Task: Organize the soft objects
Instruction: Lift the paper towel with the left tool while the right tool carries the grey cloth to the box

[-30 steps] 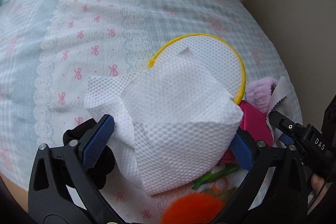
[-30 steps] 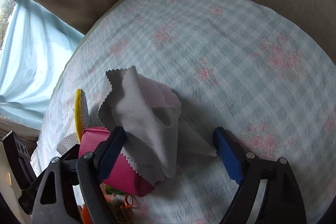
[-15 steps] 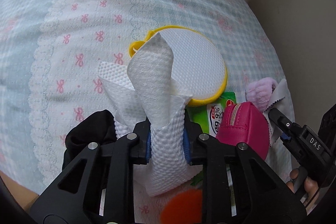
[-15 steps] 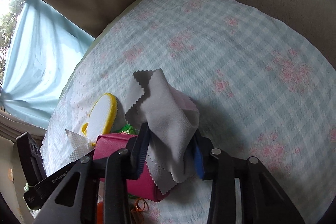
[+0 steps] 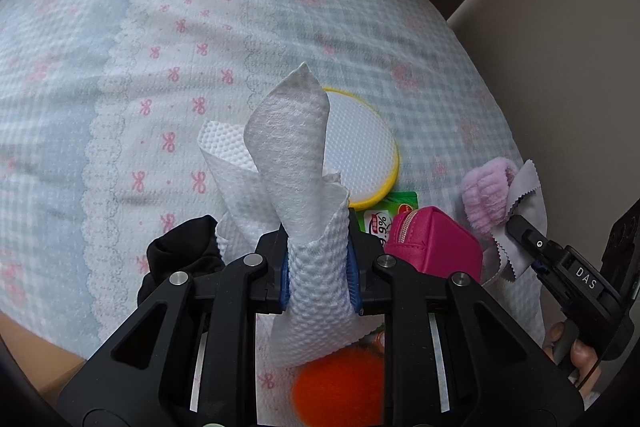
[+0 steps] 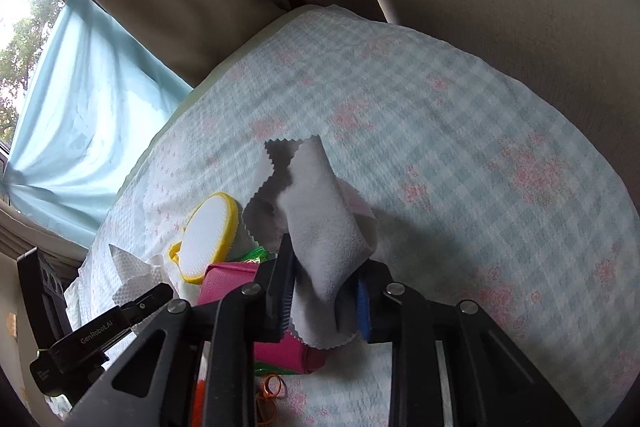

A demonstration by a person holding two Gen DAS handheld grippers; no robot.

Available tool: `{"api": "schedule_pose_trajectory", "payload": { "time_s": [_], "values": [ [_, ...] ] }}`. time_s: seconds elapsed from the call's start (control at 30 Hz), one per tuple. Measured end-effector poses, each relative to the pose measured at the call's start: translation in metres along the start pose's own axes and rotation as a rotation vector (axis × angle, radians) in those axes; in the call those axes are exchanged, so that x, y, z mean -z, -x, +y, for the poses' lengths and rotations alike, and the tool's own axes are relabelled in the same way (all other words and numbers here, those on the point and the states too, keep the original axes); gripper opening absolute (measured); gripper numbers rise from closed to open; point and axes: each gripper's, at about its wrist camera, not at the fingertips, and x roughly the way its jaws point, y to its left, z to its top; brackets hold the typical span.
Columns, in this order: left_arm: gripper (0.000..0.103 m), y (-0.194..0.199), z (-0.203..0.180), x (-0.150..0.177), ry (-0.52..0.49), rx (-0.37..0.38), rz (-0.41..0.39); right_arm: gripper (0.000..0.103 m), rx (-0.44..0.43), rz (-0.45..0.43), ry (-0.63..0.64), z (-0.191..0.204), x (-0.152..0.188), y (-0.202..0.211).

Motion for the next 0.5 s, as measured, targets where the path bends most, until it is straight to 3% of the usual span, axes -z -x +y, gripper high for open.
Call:
{"api": "schedule_pose_trajectory", "payload": {
  "time_s": [0.13, 0.5],
  "values": [
    [0.019, 0.005, -0.003, 0.004, -0.004, 0.008, -0.004, 0.024, -0.017, 0.037, -0.031, -0.008, 0.006, -0.003],
    [0.019, 0.010, -0.010, 0.019, -0.019, 0.014, 0.004, 0.028, 0.045, 0.085, -0.034, -0.018, 0.026, -0.003]
  ]
}}
